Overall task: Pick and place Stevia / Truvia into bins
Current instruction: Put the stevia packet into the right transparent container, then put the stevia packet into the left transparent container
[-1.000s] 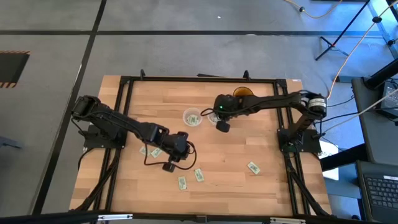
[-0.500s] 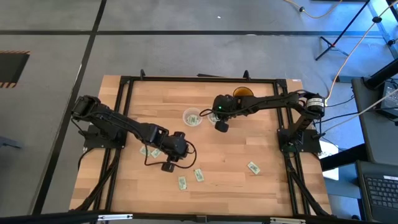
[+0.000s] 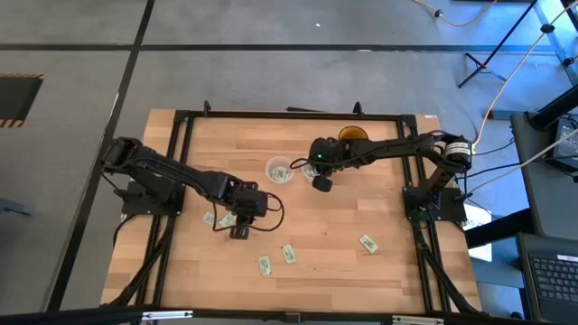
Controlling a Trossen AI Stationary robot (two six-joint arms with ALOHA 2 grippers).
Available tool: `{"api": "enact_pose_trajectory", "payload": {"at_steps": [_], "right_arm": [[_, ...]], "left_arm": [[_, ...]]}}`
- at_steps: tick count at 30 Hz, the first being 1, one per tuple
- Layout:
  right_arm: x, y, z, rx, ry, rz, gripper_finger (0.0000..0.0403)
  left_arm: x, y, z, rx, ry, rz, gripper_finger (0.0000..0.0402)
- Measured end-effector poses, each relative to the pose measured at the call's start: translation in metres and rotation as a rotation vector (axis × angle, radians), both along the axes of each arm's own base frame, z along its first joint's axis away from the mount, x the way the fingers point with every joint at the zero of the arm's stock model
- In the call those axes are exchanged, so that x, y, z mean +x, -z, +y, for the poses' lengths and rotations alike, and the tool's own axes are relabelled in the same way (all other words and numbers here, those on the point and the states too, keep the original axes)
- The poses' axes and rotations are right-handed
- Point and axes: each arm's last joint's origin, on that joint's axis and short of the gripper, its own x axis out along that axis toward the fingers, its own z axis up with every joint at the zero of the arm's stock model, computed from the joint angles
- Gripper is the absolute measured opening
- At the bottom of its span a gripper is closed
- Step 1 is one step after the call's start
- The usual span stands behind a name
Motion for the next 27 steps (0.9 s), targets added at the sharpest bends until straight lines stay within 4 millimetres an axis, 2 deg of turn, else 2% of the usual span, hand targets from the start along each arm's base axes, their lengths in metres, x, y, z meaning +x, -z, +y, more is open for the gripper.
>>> {"api": "enact_pose_trajectory", "payload": {"at_steps": [5,11,16,19,27], "right_arm": [[0.000,0.000,0.000,0.002,0.003,0.000,0.0098],[-0.001,-0.005,0.000,-0.001,0.006,-0.016,0.0127],[-0.003,-0.012,0.002,0.003,0.025,-0.047,0.0128],[-0.002,-0.013,0.001,0.002,0.024,-0.053,0.0128],[-0.002,-0.013,0.001,0.001,0.021,-0.053,0.0128]], "left_arm": [[-0.014,-0.017,0.004,0.022,-0.029,-0.069,0.0059],[-0.048,-0.011,0.015,-0.014,-0.132,-0.189,0.0059],[-0.078,0.001,0.022,-0.017,-0.251,-0.202,0.0059],[-0.089,0.012,0.026,0.007,-0.313,-0.195,0.0059],[-0.101,0.047,0.028,-0.032,-0.409,-0.154,0.0070]]}}
